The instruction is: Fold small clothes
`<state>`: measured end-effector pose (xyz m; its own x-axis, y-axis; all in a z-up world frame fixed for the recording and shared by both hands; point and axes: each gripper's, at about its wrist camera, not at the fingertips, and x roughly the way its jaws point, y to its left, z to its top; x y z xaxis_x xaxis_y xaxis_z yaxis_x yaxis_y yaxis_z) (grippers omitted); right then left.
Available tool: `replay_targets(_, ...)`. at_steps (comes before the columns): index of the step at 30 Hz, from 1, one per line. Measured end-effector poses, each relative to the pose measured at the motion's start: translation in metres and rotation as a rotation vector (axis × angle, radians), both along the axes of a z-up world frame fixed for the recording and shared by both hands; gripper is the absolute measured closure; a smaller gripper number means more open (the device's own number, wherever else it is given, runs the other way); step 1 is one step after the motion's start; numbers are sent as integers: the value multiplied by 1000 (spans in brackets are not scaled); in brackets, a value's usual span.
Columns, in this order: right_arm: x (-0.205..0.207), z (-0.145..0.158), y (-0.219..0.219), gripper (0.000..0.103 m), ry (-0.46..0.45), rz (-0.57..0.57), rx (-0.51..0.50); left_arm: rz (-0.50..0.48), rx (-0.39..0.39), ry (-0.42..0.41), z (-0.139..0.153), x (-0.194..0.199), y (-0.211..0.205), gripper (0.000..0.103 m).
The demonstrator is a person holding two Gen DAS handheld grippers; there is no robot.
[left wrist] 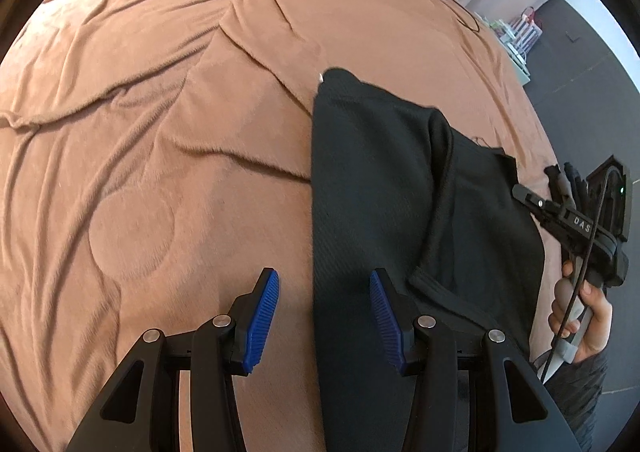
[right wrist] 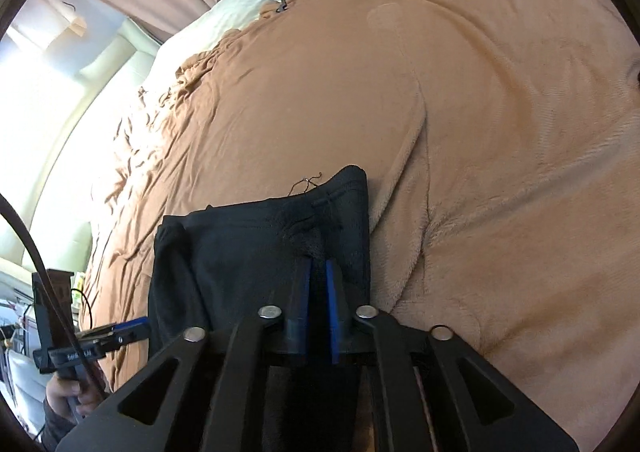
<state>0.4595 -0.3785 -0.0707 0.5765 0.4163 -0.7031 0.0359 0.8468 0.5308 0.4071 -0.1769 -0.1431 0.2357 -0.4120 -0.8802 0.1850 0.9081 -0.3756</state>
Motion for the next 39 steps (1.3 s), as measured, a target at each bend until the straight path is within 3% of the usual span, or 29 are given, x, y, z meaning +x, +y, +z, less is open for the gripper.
replay_targets(3,3,1,4,52,-24,33,8,9,6,-11,2,9,-2,53)
replay_targets(8,11,-1,5,51,-39,45,-54,25,20,-30,3,23,-7,53)
replay_targets(9,13,-1,4,51,-44,37,-61,24,21,-29,3,25,-8,53)
replay_targets(11,14,0,5,65,-48,17,-78,27,18,-28,3,31,-11,53)
replay_targets(13,19,0,7,96,-36,17,-90,30,32,-39,3,36,-14,53)
replay_targets(14,19,2,9,99,-37,15,-99,32,37,-44,3,37,-14,53)
replay_targets(21,16,24,12,102,-92,7,-164,41,61,-61,0,50,-20,53)
replay_targets(28,26,5,24,101,-21,9,-268,44,88,-59,-11,52,-21,53)
replay_targets(32,19,9,28,98,-2,-3,-259,37,99,-59,-7,51,-24,53)
replay_targets(33,19,12,28,92,-5,-3,-266,31,100,-61,-6,49,-23,53)
replay_targets(35,9,22,32,63,-26,8,-271,25,96,-60,-4,47,-21,53)
replay_targets(36,5,25,31,40,-34,9,-274,27,92,-58,-4,46,-20,53)
replay_targets(39,-11,38,40,35,-66,33,-291,36,71,-51,-4,43,-16,53)
